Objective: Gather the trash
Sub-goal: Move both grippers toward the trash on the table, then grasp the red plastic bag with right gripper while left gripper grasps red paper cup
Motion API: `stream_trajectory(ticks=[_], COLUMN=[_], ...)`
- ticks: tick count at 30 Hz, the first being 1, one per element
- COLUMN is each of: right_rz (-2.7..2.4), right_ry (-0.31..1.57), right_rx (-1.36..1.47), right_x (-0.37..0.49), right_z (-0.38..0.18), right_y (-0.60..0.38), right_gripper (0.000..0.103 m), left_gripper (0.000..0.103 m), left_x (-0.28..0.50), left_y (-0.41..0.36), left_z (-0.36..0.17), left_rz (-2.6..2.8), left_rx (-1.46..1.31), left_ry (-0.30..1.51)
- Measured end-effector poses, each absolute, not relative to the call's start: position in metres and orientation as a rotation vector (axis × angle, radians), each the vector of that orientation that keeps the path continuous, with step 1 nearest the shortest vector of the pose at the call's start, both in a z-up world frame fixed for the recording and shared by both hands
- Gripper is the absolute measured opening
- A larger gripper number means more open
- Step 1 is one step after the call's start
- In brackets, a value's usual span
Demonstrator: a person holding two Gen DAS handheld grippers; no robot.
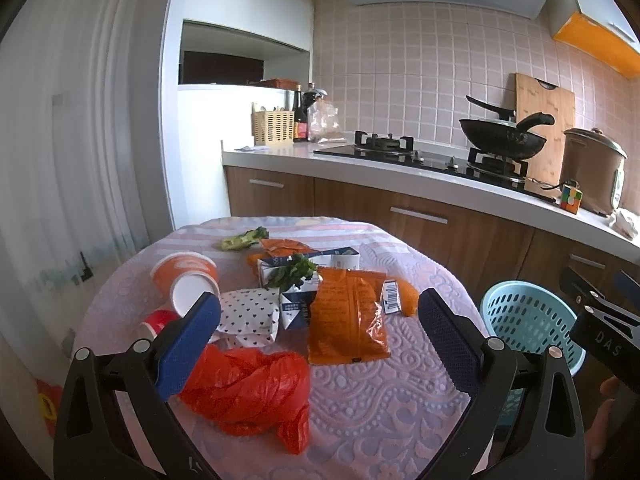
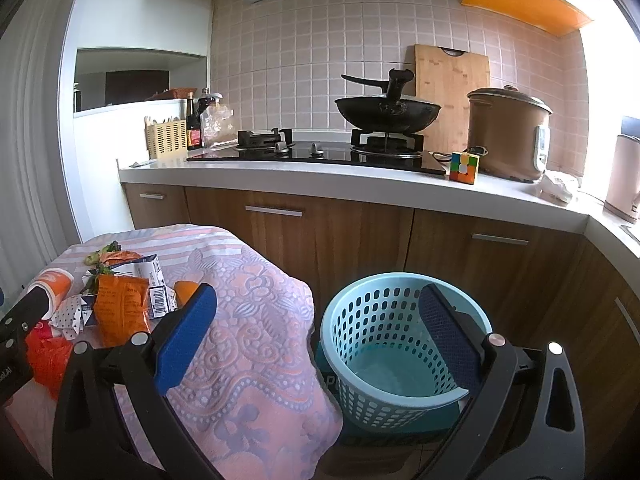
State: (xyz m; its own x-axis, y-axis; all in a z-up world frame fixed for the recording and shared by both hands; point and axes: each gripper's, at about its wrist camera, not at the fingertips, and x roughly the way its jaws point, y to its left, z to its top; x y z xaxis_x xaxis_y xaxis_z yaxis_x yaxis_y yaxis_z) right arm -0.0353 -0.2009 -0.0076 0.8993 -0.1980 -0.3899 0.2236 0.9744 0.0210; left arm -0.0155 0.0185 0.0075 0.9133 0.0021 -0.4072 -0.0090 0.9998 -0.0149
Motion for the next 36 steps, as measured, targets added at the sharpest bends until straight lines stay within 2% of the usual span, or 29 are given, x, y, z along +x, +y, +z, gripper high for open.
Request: stream_trajectory(ticks=[16,24,27,29,31,36], right_rz=[-0.212,-0.045,0.059,0.142,0.242,0.402], right_ry=[0.386,0.383,0.405,0.439,0.511,0.616], right_rx=[-0.005,-0.020,-0.020,-0.008,-0.001,-0.014], right_x=[-0.035,-0.028,-0.022,-0.017,-0.010,-0.002], right_z=[-0.007,-0.008,-0.012,-0.016,-0.025,-0.048], right_y=[-0.181,-0.143,-0.119,-0.102,-0.081,-0.037], right_gripper=[0.097,0.094,0.076,0.056,0.046,0.044], left_gripper=[0.096,0.096,0.096,0.096,0.095,0.093], left_x=[-0.019,-0.026,-0.028,-0.027,-0.023,0.004], left_y=[0.037,0.116,0.152,0.174,0.188,0.209], left_z=[0.004,0.011,0.014,0.013,0.009,-0.019], left_rz=[0.035,0.137,0.184,0.197,0.188,0.113], left_rx=[-0.033,-0.076,-0.102,-0.119,-0.134,-0.191], left_ry=[0.411,0.376,0.376,0.399,0.432,0.570])
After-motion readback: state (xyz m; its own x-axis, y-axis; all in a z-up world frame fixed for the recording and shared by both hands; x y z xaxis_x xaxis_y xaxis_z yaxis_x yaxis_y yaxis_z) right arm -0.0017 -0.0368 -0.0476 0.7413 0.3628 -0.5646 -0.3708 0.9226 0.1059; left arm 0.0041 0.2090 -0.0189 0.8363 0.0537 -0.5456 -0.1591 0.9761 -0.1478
